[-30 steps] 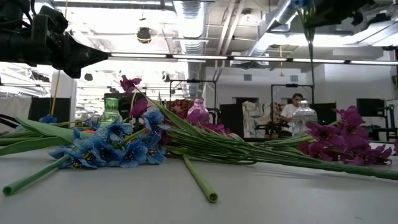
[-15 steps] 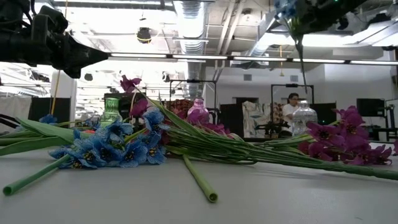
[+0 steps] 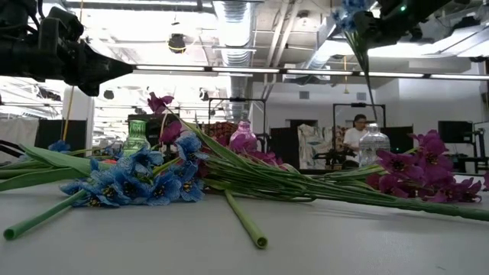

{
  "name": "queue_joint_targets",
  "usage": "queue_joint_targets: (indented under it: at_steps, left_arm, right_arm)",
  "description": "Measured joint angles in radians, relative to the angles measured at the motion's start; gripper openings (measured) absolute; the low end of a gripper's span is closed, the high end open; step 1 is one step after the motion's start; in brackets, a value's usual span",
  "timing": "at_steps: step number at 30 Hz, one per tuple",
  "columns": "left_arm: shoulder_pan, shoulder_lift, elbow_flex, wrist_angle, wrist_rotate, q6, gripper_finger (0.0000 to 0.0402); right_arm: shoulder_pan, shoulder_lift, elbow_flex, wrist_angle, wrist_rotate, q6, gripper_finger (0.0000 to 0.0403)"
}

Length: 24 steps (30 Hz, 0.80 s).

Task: Sort flowers into vase by color
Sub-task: Put the right blue flowers into the transparent vase

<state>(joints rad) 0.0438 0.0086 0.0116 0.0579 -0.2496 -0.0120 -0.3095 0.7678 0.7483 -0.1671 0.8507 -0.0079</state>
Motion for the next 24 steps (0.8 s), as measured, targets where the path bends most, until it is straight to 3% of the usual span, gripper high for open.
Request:
queue_joint_targets:
  at_steps: [24]
  left_arm:
    - [0.0,0.0,0.0,0.0,0.0,0.0,0.0]
  right_arm:
    - [-0.027,0.072,0.0,-0.005,-0.011,0.037,0.0053]
